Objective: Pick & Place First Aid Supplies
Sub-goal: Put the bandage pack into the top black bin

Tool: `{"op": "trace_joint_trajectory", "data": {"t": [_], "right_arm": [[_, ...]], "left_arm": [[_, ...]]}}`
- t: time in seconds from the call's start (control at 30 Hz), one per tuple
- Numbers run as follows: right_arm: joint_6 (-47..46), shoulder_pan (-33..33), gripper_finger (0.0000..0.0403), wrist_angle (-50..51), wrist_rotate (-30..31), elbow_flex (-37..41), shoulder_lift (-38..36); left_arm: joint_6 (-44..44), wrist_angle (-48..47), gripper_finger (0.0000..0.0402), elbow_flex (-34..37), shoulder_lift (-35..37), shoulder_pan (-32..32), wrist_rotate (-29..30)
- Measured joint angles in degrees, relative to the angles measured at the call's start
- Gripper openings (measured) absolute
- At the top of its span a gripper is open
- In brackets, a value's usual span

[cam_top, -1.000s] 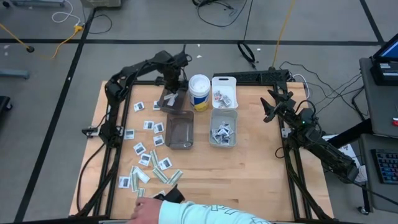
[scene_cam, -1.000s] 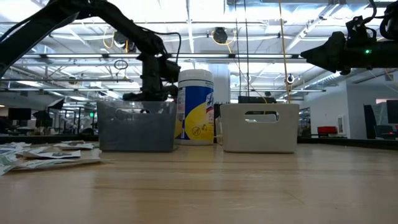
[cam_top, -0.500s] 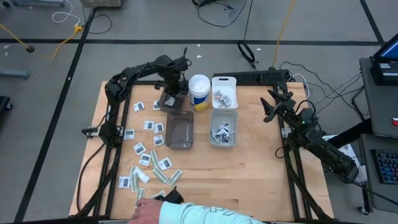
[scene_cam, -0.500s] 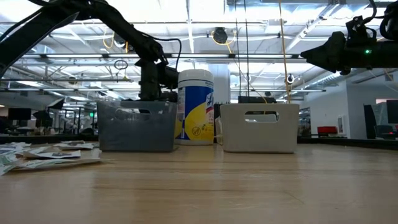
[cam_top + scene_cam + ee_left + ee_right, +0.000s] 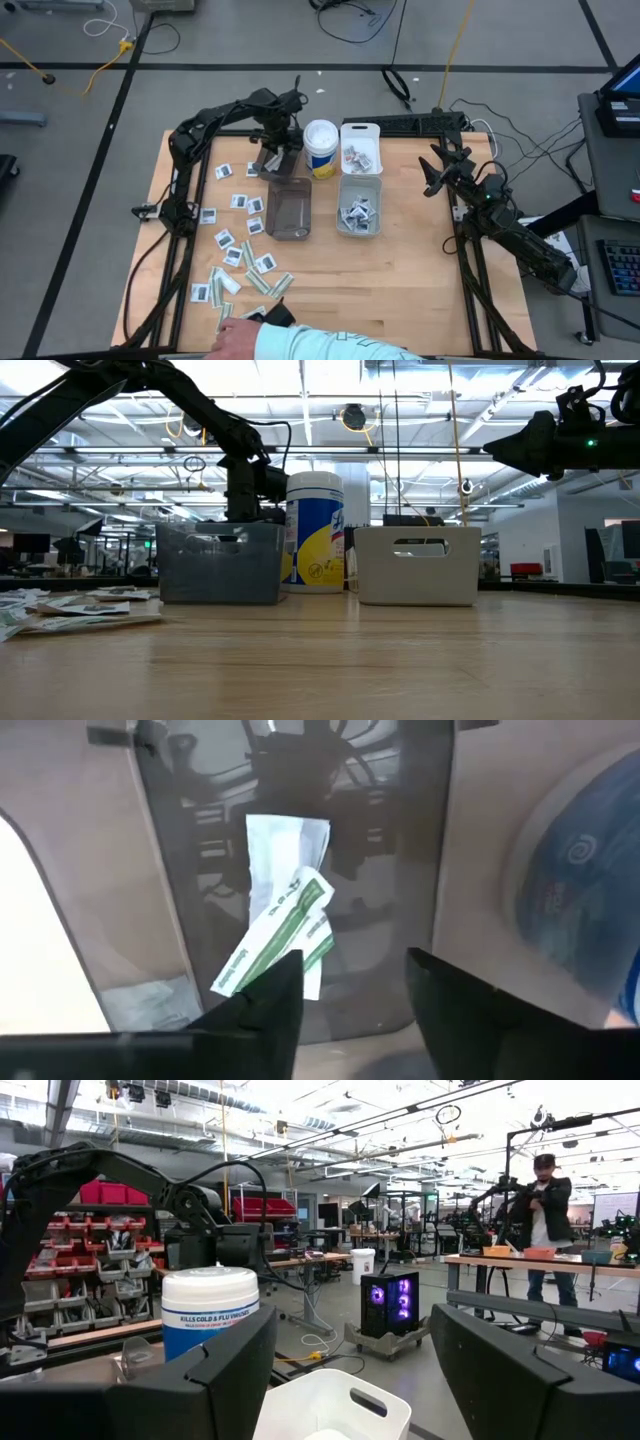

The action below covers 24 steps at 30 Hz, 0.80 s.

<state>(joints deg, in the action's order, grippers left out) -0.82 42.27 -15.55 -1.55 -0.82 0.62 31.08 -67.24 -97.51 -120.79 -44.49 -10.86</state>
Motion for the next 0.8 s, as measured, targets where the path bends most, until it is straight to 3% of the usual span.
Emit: {"op": "trace_joint_trajectory", "data": {"t": [0.3,0.8], "right_arm": [[0.0,0.0,0.0263,0.0,0.0,0.0,0.0],[0.0,0.0,0.0263,0.0,0.0,0.0,0.0]], "left_arm": [[1.1,-0.3,0.0246,0.0,0.4,-0.2,-1.1],[3.7,-6.0,0.0250,0.0,11.1,-0.2,2.2]]}}
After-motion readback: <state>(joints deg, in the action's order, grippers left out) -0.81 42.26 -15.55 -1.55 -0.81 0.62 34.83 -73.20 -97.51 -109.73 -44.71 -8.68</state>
